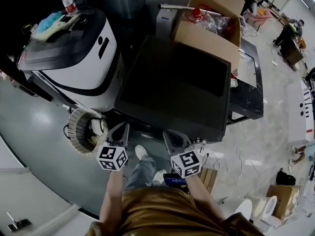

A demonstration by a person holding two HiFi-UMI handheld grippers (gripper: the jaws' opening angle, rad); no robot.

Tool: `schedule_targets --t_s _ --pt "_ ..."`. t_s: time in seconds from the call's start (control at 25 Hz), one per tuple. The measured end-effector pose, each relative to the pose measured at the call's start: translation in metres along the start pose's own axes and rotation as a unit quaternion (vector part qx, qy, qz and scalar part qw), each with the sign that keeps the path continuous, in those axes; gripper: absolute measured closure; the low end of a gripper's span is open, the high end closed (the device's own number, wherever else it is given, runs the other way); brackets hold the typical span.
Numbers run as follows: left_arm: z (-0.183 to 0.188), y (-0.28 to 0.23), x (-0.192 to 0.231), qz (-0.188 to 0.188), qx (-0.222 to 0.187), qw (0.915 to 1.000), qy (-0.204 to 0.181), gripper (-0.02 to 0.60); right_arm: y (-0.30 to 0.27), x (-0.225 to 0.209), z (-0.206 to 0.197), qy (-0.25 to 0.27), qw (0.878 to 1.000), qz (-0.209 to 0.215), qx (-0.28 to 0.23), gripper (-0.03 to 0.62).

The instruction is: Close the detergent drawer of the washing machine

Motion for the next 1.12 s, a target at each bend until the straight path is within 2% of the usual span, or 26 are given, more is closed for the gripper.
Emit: schedule_targets --t_s 0.12,0.4,1.12 --pt "0.013 0.022 -0.003 0.009 -0.016 0.9997 -0.013 0.557 0.006 0.013 0.009 0.011 1.0 0.006 -0.015 0.582" --pt "0.035 0.051 -0.01 0.023 -0.052 0.9983 -0.016 0.557 0.025 0.033 0.016 0.033 0.999 0.013 -0.031 0.582" --pt "0.031 0.056 -0.014 0.018 -0.052 0.9984 -0.011 0.557 0.035 0.034 0.011 0.043 0.999 0.003 -0.024 0.582"
Point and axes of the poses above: the fingertips, and each gripper's own axes: y backward along the fingers, x to its left, z out of its top, the point moved 3 cm from there along y, backward along the fingers, and after that the axes turned 11 degrees about -y, right-handed, at the moved point
